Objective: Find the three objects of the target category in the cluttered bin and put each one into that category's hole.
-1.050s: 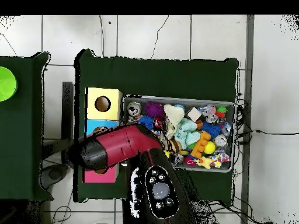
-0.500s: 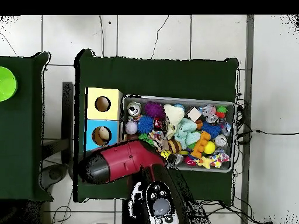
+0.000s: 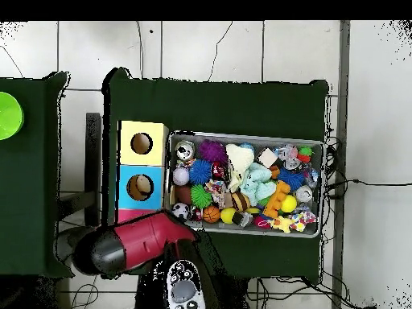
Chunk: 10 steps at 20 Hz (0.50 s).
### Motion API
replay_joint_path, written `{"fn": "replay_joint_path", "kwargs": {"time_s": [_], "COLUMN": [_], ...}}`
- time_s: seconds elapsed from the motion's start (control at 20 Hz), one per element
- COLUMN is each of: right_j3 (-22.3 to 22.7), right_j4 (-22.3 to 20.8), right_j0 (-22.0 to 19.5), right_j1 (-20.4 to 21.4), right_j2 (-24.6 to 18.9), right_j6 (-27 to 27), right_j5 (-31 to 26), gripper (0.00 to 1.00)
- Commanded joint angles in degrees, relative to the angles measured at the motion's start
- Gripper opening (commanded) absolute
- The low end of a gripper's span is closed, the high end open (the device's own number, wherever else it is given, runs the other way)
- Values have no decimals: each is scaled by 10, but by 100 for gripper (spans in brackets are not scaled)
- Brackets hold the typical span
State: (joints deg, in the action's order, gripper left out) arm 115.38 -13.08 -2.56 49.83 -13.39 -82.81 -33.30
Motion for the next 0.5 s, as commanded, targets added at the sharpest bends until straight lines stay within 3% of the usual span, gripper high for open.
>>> {"fn": "replay_joint_path", "kwargs": {"time_s": [0.05, 0.5], "right_j3": [25, -10], "right_j4": [35, 29], "right_j0": [27, 43], "right_j1": [-44, -104], "right_j2": [23, 58], "right_j6": [-176, -146], "right_j5": [86, 159], "gripper": [0, 0]}}
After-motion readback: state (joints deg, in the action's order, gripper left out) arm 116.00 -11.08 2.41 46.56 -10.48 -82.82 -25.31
